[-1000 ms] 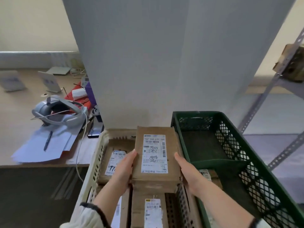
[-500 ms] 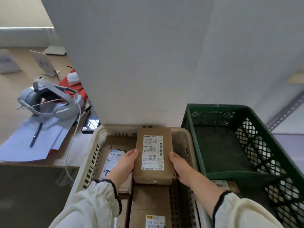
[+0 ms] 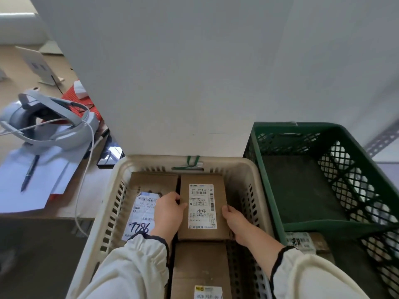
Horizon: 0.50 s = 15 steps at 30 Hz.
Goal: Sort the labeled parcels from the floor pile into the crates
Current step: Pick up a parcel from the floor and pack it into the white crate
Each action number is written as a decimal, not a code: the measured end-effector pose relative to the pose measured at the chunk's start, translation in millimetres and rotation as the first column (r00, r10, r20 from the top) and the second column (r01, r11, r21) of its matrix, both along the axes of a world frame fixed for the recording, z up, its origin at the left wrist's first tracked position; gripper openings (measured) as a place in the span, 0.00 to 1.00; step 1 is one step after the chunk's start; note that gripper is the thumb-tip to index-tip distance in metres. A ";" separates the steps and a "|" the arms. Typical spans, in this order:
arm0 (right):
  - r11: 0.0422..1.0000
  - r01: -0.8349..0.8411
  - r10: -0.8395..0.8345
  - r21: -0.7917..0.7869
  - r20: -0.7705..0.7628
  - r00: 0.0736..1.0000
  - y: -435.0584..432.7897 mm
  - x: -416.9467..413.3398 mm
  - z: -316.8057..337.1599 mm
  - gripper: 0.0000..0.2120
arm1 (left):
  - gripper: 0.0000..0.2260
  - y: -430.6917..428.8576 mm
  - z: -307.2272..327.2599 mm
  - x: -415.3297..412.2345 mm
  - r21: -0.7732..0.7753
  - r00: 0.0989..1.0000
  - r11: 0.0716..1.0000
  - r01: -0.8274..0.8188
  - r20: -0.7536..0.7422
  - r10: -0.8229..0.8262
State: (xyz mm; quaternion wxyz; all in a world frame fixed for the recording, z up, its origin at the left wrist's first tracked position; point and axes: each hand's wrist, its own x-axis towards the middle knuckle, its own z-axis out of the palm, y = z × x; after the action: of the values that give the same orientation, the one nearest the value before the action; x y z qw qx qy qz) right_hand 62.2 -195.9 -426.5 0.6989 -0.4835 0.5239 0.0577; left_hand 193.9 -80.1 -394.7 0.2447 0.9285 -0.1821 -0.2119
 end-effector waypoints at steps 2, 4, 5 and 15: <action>1.000 -0.006 0.007 0.001 -0.015 1.000 4.4 -0.2 -6.7 0.20 | 0.06 0.1 -7.2 0.2 0.032 0.999 0.999 0.044 0.019 -0.044; 1.000 -0.019 0.019 -0.009 -0.024 1.000 10.1 2.3 -9.7 0.19 | 0.04 2.7 -14.8 0.5 0.079 0.993 0.992 0.096 0.067 -0.102; 0.999 -0.020 0.019 -0.025 -0.033 0.999 12.8 4.0 -12.2 0.19 | 0.03 4.8 -18.2 0.4 0.096 0.987 0.988 0.117 0.095 -0.126; 0.992 -0.025 0.008 -0.127 -0.130 0.991 18.6 9.2 -17.6 0.20 | 0.07 10.0 -25.5 -2.4 0.157 0.958 0.969 0.192 0.183 -0.220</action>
State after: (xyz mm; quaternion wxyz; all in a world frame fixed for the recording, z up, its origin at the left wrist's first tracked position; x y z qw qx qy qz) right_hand 71.5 -177.4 -444.1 0.6305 -0.5268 0.5668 0.0610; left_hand 191.5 -70.1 -420.3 0.1371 0.9355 -0.2866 -0.1543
